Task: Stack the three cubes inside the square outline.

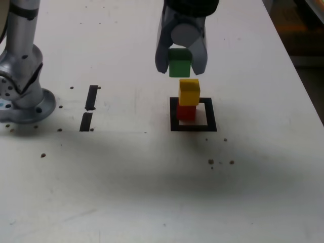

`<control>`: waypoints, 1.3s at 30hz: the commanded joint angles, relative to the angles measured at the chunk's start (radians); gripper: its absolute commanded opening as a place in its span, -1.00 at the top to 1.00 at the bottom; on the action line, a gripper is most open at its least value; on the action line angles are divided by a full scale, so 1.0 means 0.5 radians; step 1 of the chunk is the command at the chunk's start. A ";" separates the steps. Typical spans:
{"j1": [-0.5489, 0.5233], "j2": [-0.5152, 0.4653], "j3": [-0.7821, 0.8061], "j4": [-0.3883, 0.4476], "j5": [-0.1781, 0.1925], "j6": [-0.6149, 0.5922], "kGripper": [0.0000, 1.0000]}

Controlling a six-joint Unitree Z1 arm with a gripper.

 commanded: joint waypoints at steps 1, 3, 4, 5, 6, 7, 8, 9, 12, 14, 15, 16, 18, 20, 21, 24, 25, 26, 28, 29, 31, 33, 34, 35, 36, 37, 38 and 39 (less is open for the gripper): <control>0.005 0.018 0.008 -0.019 0.000 -0.013 0.55; 0.005 0.033 0.013 -0.042 0.000 -0.025 0.55; 0.005 0.042 0.015 -0.052 -0.002 -0.029 0.55; 0.005 0.051 0.017 -0.063 -0.006 -0.030 0.55; 0.005 0.062 0.018 -0.074 -0.010 -0.031 0.55; 0.005 0.074 0.016 -0.084 -0.014 -0.032 0.55; 0.005 0.085 0.014 -0.093 -0.018 -0.032 0.55; 0.005 0.096 0.010 -0.101 -0.020 -0.032 0.55; 0.005 0.118 0.003 -0.114 -0.024 -0.031 0.55; 0.005 0.125 0.000 -0.120 -0.025 -0.030 0.54; 0.005 0.125 0.003 -0.124 -0.027 -0.030 0.52; 0.005 0.125 0.006 -0.127 -0.028 -0.031 0.50; 0.005 0.125 0.012 -0.133 -0.031 -0.030 0.39; 0.005 0.123 0.021 -0.136 -0.036 -0.031 0.15; 0.005 0.121 0.022 -0.136 -0.039 -0.031 -0.03; 0.005 0.111 0.016 -0.132 -0.043 -0.031 -0.61; 0.005 0.106 0.012 -0.130 -0.041 -0.031 -0.76; 0.005 0.101 0.008 -0.127 -0.038 -0.031 -0.88; 0.005 0.089 0.001 -0.121 -0.031 -0.031 -0.98; 0.005 0.082 -0.003 -0.117 -0.028 -0.031 -0.99; 0.005 0.063 -0.013 -0.104 -0.022 -0.035 -0.99; 0.005 0.020 -0.019 -0.078 -0.017 -0.053 -0.99; 0.004 -0.010 -0.013 -0.060 -0.011 -0.066 -0.99; 0.003 -0.051 0.006 -0.042 -0.005 -0.081 -0.99; 0.001 -0.103 0.037 -0.026 0.003 -0.096 -0.99; 0.000 -0.167 0.079 -0.013 0.011 -0.107 -0.99; 0.000 -0.241 0.133 -0.001 0.021 -0.113 -0.99; 0.002 -0.323 0.197 0.007 0.030 -0.113 -0.99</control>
